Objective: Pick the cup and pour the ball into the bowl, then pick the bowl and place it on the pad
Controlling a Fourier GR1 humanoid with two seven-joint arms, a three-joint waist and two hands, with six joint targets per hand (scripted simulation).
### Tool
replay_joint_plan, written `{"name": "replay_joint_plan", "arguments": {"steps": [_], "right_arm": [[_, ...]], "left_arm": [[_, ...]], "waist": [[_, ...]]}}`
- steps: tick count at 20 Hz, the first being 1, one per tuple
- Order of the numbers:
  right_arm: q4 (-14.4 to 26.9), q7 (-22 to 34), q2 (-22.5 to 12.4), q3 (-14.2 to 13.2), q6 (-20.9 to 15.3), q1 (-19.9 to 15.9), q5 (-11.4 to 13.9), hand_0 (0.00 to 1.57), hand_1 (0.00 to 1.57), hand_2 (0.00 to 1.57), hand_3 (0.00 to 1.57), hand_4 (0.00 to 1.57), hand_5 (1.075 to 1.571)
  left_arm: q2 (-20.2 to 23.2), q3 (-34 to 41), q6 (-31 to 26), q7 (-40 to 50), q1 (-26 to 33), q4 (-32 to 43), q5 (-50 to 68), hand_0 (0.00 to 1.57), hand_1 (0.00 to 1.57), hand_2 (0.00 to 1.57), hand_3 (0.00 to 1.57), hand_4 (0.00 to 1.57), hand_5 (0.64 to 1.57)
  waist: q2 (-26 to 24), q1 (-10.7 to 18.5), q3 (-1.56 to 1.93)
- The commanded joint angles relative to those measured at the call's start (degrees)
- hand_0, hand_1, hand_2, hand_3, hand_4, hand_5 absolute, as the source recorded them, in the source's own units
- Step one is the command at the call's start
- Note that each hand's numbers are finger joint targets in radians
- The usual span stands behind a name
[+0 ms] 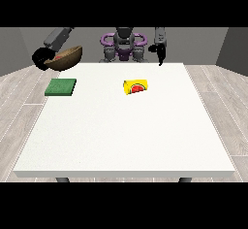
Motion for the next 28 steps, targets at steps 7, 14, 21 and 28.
{"name": "replay_joint_plan", "arguments": {"steps": [7,14,21,28], "right_arm": [[8.91,-10.77,-4.76,-4.98,6.88,0.61,-2.7,1.55,1.55,1.57,0.71,0.87,1.51],[10.87,-14.68,-11.63,-3.74,-1.32,1.34,2.93,1.4,1.4,1.57,0.8,0.0,1.569],[8.9,-10.66,-10.41,-0.01,-1.96,-3.47,4.74,1.15,1.15,1.07,1.11,0.0,1.568],[6.08,-5.58,-8.84,2.71,5.3,-2.51,3.99,0.0,0.0,0.54,0.72,0.69,1.111]], "left_arm": [[-1.84,-2.44,3.07,-8.5,0.4,-1.0,-1.93,0.0,0.0,0.0,0.0,1.17,1.356],[-1.15,-2.67,1.5,-3.15,-1.21,-5.28,-2.44,0.0,0.0,0.0,0.0,1.17,1.365],[-1.9,-12.99,10.76,-8.7,3.33,2.36,-0.5,0.0,0.0,0.0,0.0,1.2,1.361],[-1.92,-16.73,16.47,-11.52,4.5,9.25,4.73,0.0,0.0,0.0,0.0,1.22,1.34]], "waist": [[9.82,2.68,0.0],[10.96,3.13,0.01],[6.39,1.68,-0.06],[0.64,-2.5,-0.08]]}}
